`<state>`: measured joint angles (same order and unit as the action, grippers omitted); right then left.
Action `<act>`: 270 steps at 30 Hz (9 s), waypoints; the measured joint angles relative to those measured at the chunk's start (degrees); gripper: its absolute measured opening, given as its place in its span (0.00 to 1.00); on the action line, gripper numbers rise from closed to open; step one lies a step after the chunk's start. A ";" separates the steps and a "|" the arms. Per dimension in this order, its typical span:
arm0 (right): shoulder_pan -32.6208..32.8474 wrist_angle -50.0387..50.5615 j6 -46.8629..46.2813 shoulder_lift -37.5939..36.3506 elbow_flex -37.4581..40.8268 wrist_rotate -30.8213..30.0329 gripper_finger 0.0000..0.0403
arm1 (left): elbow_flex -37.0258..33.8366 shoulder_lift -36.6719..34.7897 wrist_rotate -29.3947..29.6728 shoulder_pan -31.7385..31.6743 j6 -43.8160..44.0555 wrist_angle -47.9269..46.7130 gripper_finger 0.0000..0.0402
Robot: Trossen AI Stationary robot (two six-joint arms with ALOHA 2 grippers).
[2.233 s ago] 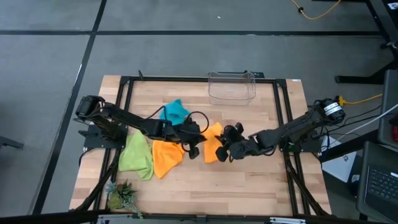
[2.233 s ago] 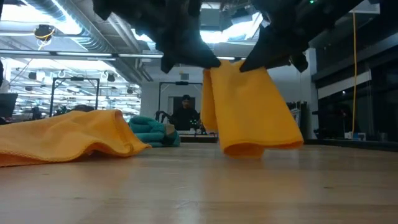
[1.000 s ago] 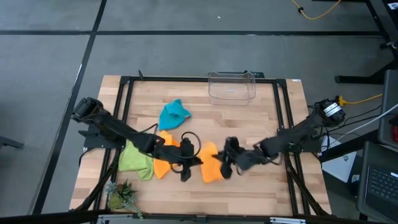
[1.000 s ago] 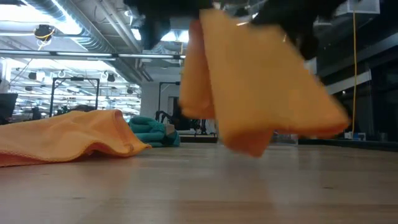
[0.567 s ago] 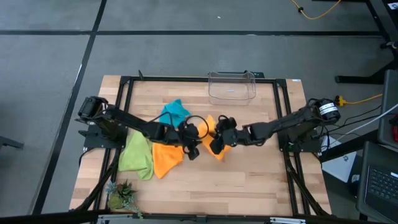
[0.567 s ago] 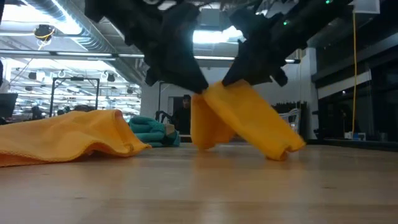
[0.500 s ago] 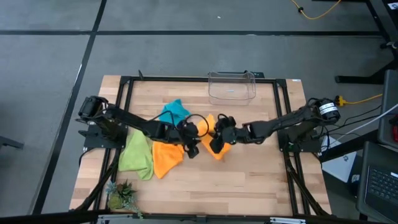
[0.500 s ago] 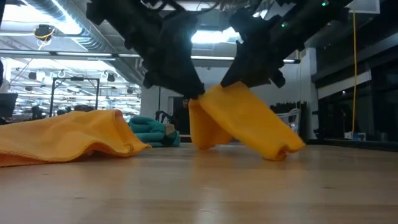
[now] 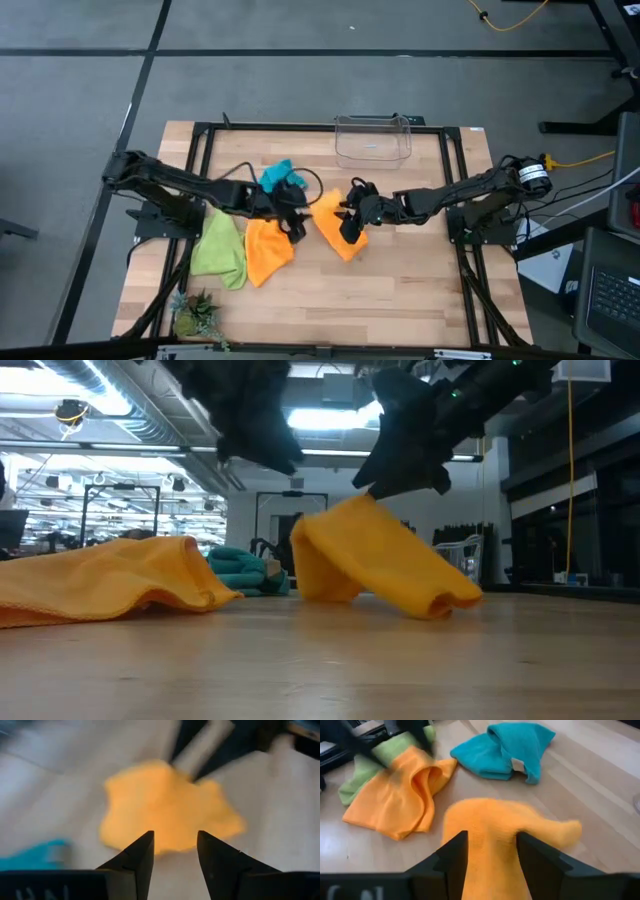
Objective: Fold microfiber towels
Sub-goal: Fold the right orange microfiber towel
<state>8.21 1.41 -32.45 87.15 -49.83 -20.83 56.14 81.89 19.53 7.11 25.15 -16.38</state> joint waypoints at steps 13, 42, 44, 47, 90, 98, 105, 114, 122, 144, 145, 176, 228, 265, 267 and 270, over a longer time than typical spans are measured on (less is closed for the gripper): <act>2.46 2.02 0.04 -0.04 0.01 -0.56 0.41 | 0.02 3.89 -3.77 -10.57 -5.86 -6.56 0.35; 8.62 -12.59 0.58 13.40 6.29 32.18 0.41 | -0.04 12.46 -7.00 2.22 -5.78 8.10 0.35; 8.74 -16.32 3.04 13.25 6.14 37.63 0.41 | -0.04 12.46 -7.00 2.32 -5.77 8.31 0.35; 8.53 -17.33 5.74 13.03 4.80 38.34 0.41 | -0.04 12.46 -6.98 2.33 -4.98 8.41 0.35; 8.59 -21.04 13.41 6.61 13.56 0.83 0.41 | -0.02 12.38 -4.61 6.44 -3.21 9.96 0.35; 8.61 -20.69 11.69 6.69 13.62 1.47 0.41 | -0.02 13.05 -0.62 6.41 -2.78 12.20 0.35; 8.61 -19.72 14.32 6.69 13.62 1.46 0.41 | -0.02 18.35 -0.75 7.36 -4.78 15.75 0.35; 8.61 -19.39 15.91 6.69 13.62 1.42 0.41 | -0.02 18.96 -0.98 7.72 -6.23 15.66 0.35; 8.61 -19.28 10.17 6.69 13.62 0.42 0.41 | -0.02 18.91 -0.33 6.97 -6.25 15.85 0.35; 6.50 -5.36 -22.86 6.69 13.62 4.27 0.41 | -0.04 24.34 -14.10 2.47 30.02 15.43 0.35; 6.30 -5.44 -22.78 6.69 13.62 4.18 0.41 | -0.04 24.46 -14.08 2.26 30.10 15.32 0.35; 8.64 -3.80 33.02 -1.02 13.60 14.46 0.41 | -0.04 19.59 -11.30 10.52 -32.88 13.69 0.32; 23.97 -6.68 74.96 12.53 10.02 -5.35 0.41 | 5.31 33.92 13.00 20.48 -75.23 19.82 0.32; 18.80 -13.66 75.21 13.16 10.17 6.78 0.41 | 5.11 34.05 4.61 16.80 -70.05 24.76 0.46; 18.88 -13.32 75.23 13.65 10.05 6.52 0.41 | 5.11 34.05 4.61 17.03 -70.07 24.50 0.46; 18.92 -15.01 78.34 14.81 10.11 5.71 0.41 | 5.11 34.05 4.41 17.23 -70.46 24.39 0.46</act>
<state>27.13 -13.59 45.90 101.96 -39.72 -15.12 61.25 115.94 23.94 24.34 -45.31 8.01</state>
